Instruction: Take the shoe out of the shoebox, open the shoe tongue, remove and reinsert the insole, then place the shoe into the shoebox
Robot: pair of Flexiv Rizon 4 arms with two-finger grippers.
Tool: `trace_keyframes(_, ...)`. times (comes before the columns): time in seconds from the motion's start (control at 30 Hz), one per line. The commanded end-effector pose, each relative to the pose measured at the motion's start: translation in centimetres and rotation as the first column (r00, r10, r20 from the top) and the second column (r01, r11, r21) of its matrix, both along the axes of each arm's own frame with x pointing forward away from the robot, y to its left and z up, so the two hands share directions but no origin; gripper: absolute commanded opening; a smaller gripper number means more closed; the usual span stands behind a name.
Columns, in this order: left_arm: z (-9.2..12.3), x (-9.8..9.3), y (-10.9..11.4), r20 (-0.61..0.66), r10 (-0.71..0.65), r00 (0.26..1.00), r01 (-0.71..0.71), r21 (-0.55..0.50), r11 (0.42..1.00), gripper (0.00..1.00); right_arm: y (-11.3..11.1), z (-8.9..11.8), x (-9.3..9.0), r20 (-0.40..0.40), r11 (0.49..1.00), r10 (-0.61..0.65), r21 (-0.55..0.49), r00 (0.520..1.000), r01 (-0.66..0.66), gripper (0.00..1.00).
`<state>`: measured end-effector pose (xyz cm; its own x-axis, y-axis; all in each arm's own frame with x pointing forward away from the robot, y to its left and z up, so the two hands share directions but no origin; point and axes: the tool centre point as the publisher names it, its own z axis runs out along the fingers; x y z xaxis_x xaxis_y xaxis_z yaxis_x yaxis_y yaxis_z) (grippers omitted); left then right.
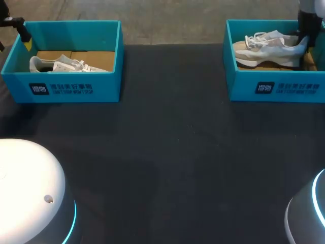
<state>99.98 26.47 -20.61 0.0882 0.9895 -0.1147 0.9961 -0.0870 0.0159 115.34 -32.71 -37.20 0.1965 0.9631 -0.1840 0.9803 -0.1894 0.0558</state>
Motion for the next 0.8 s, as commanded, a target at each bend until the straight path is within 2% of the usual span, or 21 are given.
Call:
trace_keyframes(0.03, 0.0, -0.1, 0.0, 0.003, -0.001, 1.000, 0.001, 0.001, 1.000, 1.00, 0.7, 2.2, -0.9, 0.021, 1.000, -0.006, -0.011, 1.000, 0.006, 0.00)
trace_keyframes(0.43, 0.0, -0.1, 0.0, 0.003, -0.001, 1.000, 0.001, 0.001, 1.000, 1.00, 1.5, 5.4, -1.3, 0.059, 0.999, -0.009, -0.030, 0.998, 0.010, 0.00)
trace_keyframes(0.8, 0.0, -0.1, 0.0, 0.003, -0.001, 1.000, 0.001, 0.001, 1.000, 1.00, 1.1, 8.3, -1.7, 0.077, 0.999, -0.013, -0.050, 0.997, 0.017, 0.00)
